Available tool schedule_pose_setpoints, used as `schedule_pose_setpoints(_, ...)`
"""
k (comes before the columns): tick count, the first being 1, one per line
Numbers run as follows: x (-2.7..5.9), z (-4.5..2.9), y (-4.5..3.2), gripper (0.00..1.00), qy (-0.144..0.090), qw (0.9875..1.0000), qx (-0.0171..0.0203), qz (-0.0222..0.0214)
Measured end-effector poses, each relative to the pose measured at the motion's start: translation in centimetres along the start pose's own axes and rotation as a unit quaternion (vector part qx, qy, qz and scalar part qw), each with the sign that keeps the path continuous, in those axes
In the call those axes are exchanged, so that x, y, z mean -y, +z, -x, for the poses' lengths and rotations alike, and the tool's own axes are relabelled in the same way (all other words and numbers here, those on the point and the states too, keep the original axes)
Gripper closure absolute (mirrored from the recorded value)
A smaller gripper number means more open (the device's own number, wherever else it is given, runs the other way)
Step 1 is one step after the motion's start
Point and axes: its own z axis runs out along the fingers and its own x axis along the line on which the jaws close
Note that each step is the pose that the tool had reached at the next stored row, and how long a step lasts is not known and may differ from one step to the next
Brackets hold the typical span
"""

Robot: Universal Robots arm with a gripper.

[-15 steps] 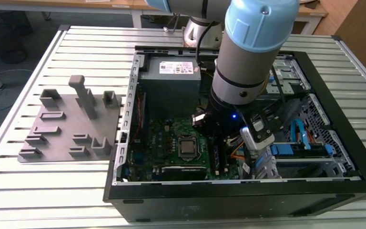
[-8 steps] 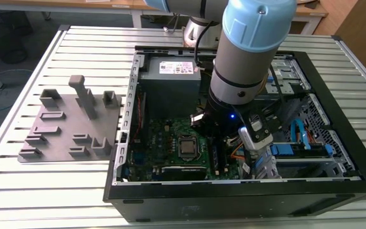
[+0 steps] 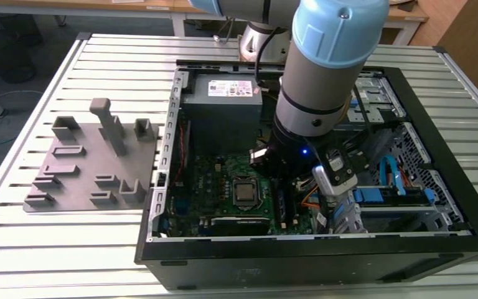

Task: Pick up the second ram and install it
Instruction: 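Insert the second ram into the second slot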

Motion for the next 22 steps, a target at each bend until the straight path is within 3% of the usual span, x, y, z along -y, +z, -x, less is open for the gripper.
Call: schedule_pose_setpoints(22,-0.29,0.15,0.33,0.87,-0.001,1.0,-0.0005,0.001)
